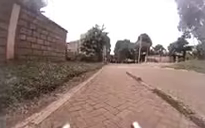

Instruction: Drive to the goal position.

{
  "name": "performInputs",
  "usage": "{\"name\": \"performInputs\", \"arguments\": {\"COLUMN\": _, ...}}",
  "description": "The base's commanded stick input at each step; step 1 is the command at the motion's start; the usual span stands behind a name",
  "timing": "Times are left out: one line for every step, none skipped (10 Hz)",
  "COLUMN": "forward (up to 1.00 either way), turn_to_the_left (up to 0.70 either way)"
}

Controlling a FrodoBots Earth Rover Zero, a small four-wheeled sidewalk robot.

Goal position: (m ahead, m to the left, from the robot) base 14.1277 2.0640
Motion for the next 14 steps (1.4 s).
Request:
{"name": "performInputs", "arguments": {"forward": 0.5, "turn_to_the_left": 0.0}}
{"name": "performInputs", "arguments": {"forward": 0.5, "turn_to_the_left": 0.0}}
{"name": "performInputs", "arguments": {"forward": 0.5, "turn_to_the_left": 0.0}}
{"name": "performInputs", "arguments": {"forward": 0.5, "turn_to_the_left": 0.0}}
{"name": "performInputs", "arguments": {"forward": 0.5, "turn_to_the_left": 0.0}}
{"name": "performInputs", "arguments": {"forward": 0.5, "turn_to_the_left": 0.0}}
{"name": "performInputs", "arguments": {"forward": 0.5, "turn_to_the_left": 0.0}}
{"name": "performInputs", "arguments": {"forward": 0.5, "turn_to_the_left": 0.0}}
{"name": "performInputs", "arguments": {"forward": 0.5, "turn_to_the_left": 0.0}}
{"name": "performInputs", "arguments": {"forward": 0.5, "turn_to_the_left": 0.0}}
{"name": "performInputs", "arguments": {"forward": 0.5, "turn_to_the_left": 0.0}}
{"name": "performInputs", "arguments": {"forward": 0.5, "turn_to_the_left": 0.0}}
{"name": "performInputs", "arguments": {"forward": 0.5, "turn_to_the_left": 0.0}}
{"name": "performInputs", "arguments": {"forward": 0.5, "turn_to_the_left": 0.0}}
